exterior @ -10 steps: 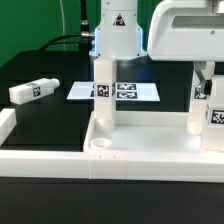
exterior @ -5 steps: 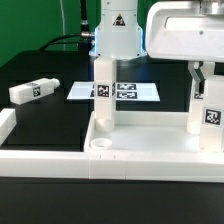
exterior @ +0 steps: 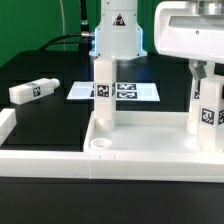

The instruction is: Assemble desk

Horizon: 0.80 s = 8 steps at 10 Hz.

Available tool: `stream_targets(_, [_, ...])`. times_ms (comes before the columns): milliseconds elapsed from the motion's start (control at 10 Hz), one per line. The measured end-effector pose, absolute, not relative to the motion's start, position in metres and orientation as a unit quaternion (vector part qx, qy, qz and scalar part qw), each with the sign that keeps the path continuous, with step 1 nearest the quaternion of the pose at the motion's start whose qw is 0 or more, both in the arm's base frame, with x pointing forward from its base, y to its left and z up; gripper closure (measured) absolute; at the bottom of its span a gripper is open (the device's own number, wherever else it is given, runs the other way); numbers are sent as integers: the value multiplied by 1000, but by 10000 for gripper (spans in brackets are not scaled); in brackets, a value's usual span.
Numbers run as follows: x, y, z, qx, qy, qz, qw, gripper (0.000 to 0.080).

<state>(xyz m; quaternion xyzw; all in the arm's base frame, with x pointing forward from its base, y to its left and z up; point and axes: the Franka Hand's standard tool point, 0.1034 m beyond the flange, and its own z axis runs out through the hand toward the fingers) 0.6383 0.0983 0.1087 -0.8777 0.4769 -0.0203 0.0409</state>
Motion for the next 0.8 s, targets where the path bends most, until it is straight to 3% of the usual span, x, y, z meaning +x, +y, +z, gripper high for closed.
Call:
stream_targets(400, [638,100,109,-818,574,-15,43,511])
stream_targets(500, [638,100,108,-808,587,-14,43,445])
stream_targets(600, [638,101,108,-801,597,-13,43,309])
stream_targets(700, [638,100,108,-806,590,-14,43,309])
stream_targets(800, [637,101,108,-826,561,-14,41,180])
